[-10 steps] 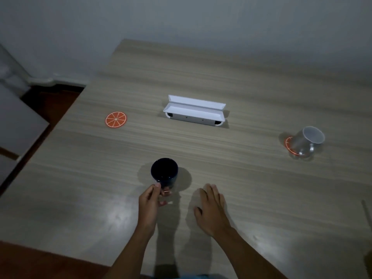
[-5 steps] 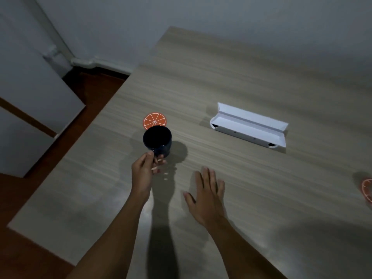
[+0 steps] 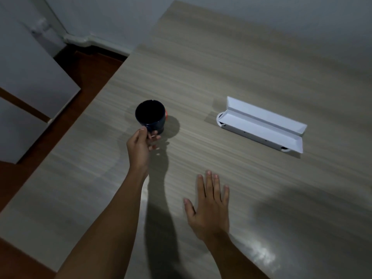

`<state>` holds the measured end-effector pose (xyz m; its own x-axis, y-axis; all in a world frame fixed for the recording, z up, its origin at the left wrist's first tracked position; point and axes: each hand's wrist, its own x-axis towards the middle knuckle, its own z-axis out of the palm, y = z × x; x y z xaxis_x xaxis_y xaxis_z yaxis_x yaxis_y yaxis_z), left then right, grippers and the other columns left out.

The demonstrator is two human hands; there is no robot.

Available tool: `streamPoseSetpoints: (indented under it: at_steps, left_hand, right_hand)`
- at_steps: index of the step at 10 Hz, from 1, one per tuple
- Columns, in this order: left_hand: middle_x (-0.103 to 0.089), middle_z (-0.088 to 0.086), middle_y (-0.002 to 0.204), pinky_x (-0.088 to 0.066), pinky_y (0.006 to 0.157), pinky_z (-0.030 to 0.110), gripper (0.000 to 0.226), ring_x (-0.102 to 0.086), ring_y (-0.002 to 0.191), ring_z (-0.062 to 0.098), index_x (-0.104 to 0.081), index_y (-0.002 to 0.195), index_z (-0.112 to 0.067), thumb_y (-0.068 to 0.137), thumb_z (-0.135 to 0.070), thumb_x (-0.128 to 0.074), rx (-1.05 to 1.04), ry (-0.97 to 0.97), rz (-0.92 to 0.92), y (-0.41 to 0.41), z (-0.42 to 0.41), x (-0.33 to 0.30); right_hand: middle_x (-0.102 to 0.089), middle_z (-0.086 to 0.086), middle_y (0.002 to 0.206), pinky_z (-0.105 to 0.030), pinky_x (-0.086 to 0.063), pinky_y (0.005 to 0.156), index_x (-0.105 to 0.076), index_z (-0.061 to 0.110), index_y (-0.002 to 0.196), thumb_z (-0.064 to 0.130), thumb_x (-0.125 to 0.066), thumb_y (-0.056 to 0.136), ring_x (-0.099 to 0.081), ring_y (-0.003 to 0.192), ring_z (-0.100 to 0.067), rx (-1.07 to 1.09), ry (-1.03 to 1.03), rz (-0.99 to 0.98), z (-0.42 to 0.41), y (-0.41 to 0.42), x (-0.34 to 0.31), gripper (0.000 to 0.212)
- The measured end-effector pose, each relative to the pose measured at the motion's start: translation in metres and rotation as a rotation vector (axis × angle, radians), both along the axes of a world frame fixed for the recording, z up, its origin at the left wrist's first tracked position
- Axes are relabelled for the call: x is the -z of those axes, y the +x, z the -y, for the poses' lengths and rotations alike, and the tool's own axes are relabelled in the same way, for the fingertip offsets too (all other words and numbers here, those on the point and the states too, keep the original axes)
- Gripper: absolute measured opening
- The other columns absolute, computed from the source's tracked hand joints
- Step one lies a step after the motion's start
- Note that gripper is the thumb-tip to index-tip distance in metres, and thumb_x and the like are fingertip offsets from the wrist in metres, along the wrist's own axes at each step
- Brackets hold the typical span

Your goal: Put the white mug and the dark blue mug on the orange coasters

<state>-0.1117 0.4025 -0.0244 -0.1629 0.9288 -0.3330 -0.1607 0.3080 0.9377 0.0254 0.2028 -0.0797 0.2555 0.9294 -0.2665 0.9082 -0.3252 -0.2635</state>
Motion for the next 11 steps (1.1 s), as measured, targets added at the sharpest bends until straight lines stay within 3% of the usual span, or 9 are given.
streamPoseSetpoints:
  at_steps: [5,9,10,11]
  left_hand:
    - [-0.073,0.005,0.083,-0.050,0.055,0.028,0.033,-0.071,0.071,0.015,-0.059,0.073,-0.018,0.103,-0.023,-0.046,-0.004,0.017,-0.041,0.009,-0.042,-0.004]
    - [-0.073,0.008,0.088,-0.048,0.057,0.031,0.032,-0.071,0.076,0.020,-0.057,0.073,-0.019,0.102,-0.026,-0.047,0.002,-0.014,-0.014,0.008,-0.046,0.004]
    - [-0.075,0.001,0.089,-0.050,0.057,0.031,0.024,-0.072,0.073,0.022,-0.057,0.082,-0.021,0.102,-0.031,-0.047,0.030,-0.005,-0.034,0.005,-0.044,0.004]
    - [-0.074,0.006,0.103,-0.052,0.058,0.034,0.014,-0.072,0.072,0.024,-0.053,0.103,-0.020,0.101,-0.034,-0.050,0.042,-0.001,-0.022,-0.002,-0.033,0.004]
  right_hand:
    - [-0.001,-0.005,0.171,-0.059,-0.008,0.124,-0.012,0.022,0.160,0.065,-0.031,0.093,0.005,0.157,-0.026,0.015,-0.014,0.014,-0.002,0.000,0.001,0.082]
    - [0.001,-0.003,0.171,-0.058,-0.006,0.125,-0.009,0.024,0.160,0.066,-0.030,0.093,0.008,0.157,-0.025,0.016,-0.001,0.000,-0.002,0.000,0.001,0.082]
    - [0.004,-0.004,0.170,-0.058,-0.005,0.125,-0.006,0.023,0.160,0.066,-0.028,0.094,0.010,0.157,-0.025,0.011,-0.007,-0.003,-0.002,0.001,-0.001,0.081]
    - [0.007,-0.005,0.170,-0.058,-0.004,0.125,-0.004,0.023,0.160,0.066,-0.024,0.094,0.012,0.156,-0.025,0.009,-0.021,-0.004,-0.003,0.000,-0.004,0.081]
